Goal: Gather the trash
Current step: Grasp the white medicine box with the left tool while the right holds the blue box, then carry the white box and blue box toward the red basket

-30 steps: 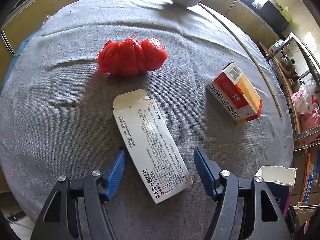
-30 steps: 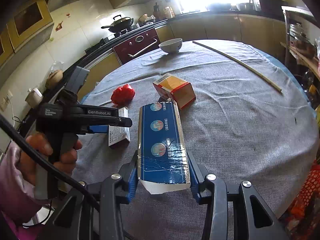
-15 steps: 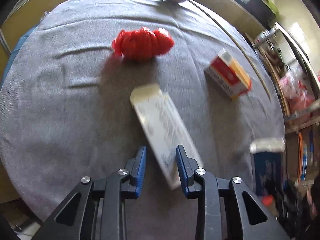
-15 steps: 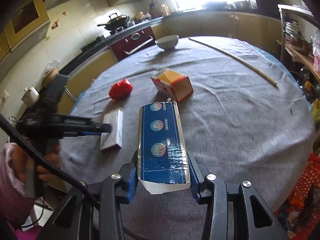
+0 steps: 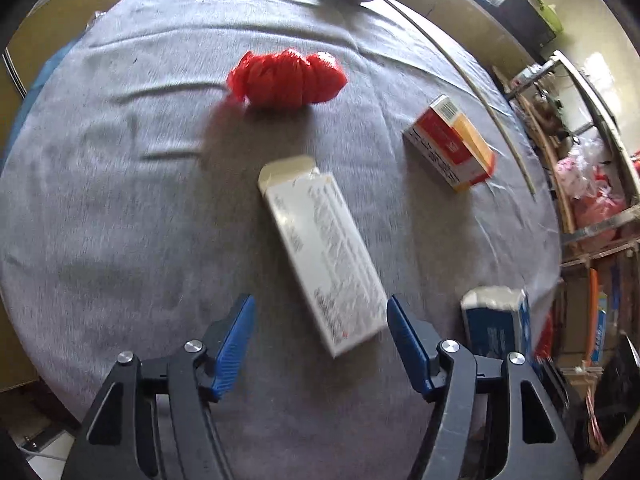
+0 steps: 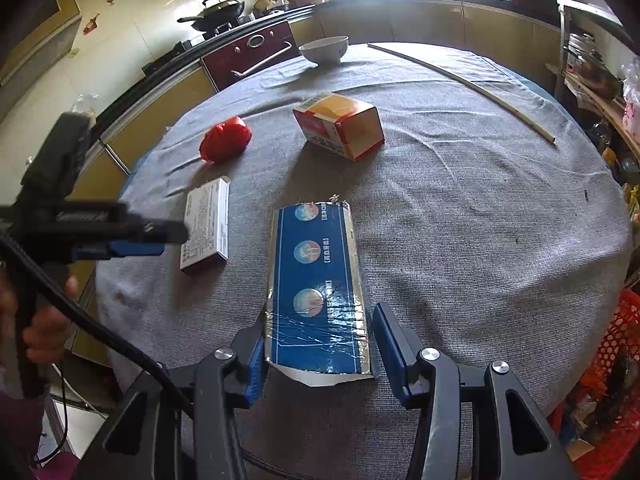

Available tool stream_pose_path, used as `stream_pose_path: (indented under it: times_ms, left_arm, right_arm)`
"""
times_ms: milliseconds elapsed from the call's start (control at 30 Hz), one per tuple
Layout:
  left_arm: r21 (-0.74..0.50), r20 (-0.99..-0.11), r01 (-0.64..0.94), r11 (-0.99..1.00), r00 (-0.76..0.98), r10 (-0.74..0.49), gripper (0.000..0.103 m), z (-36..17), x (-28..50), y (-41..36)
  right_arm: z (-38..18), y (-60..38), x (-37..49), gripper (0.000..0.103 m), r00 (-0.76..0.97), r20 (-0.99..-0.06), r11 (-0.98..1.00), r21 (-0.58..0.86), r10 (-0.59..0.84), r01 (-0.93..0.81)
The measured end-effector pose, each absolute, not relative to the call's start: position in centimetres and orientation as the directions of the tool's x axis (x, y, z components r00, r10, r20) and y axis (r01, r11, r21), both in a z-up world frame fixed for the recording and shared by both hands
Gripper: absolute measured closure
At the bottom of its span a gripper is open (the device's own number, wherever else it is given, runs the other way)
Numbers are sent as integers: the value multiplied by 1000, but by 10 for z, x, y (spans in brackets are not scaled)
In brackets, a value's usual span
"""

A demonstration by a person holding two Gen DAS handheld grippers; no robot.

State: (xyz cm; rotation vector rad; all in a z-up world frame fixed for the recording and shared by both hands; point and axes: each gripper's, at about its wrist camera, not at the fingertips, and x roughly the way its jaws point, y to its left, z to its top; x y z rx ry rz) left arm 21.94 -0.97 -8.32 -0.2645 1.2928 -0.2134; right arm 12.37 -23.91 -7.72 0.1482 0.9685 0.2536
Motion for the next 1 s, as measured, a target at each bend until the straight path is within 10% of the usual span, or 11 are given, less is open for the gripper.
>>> stream_pose_path:
  times_ms: [300, 400, 1000]
  left_arm:
    - [-178, -929, 19, 984, 327, -175, 32, -95, 236, -45]
    - [-126, -925, 35, 991, 358, -130, 47, -96, 233, -48]
    - [-239, -884, 146, 960, 376, -277, 58, -77, 176, -10]
  right_arm:
    - [-65, -243, 126, 49, 573, -758, 949, 275, 314, -156]
    - [-65, -239, 128, 49, 572, -757, 949, 265, 315, -172]
    - [-57, -238, 109, 57, 638, -698, 944, 286, 325, -168]
